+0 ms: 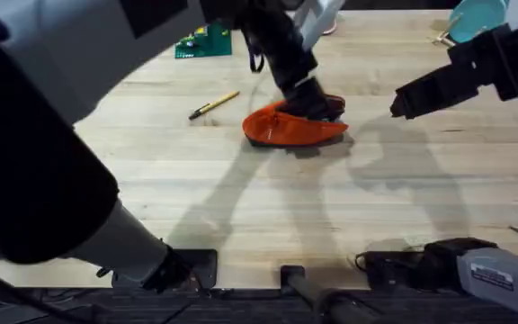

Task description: Unzip the bag, pick up the pens from the table one at a time and place them inside, then zip the bag closed.

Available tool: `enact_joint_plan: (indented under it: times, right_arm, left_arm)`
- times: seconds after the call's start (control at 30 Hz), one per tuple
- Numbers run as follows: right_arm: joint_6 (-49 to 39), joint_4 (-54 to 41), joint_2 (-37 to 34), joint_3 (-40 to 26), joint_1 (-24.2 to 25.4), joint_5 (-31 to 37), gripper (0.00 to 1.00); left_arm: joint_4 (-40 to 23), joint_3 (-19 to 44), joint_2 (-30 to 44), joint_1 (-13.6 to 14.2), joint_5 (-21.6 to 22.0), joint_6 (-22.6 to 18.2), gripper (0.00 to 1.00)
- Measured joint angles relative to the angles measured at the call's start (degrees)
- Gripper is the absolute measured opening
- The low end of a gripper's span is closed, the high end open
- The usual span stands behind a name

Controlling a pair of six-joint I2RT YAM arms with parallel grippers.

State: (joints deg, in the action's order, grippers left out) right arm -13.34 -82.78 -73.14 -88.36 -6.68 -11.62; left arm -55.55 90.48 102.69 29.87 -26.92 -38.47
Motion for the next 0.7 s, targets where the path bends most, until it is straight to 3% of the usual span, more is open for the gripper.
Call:
enact_joint_plan:
  times: [0.2, 0.4, 0.53, 0.7]
  right_arm:
    - [0.0, 0.0, 0.0, 0.0, 0.0, 0.0, 0.996]
    - [0.0, 0.0, 0.0, 0.0, 0.0, 0.0, 0.995]
    - [0.0, 0.0, 0.0, 0.0, 0.0, 0.0, 0.996]
    - [0.0, 0.0, 0.0, 0.0, 0.0, 0.0, 0.996]
  left_arm:
    - [-2.0, 3.3, -2.8, 0.0, 4.4, 5.4, 0.994]
    - [-3.7, 3.3, -7.8, -0.7, 10.3, 13.9, 0.994]
    - [-6.4, 3.3, -10.5, -2.8, 13.7, 16.1, 0.994]
    - [-10.6, 3.4, -12.3, -7.5, 16.8, 15.9, 0.993]
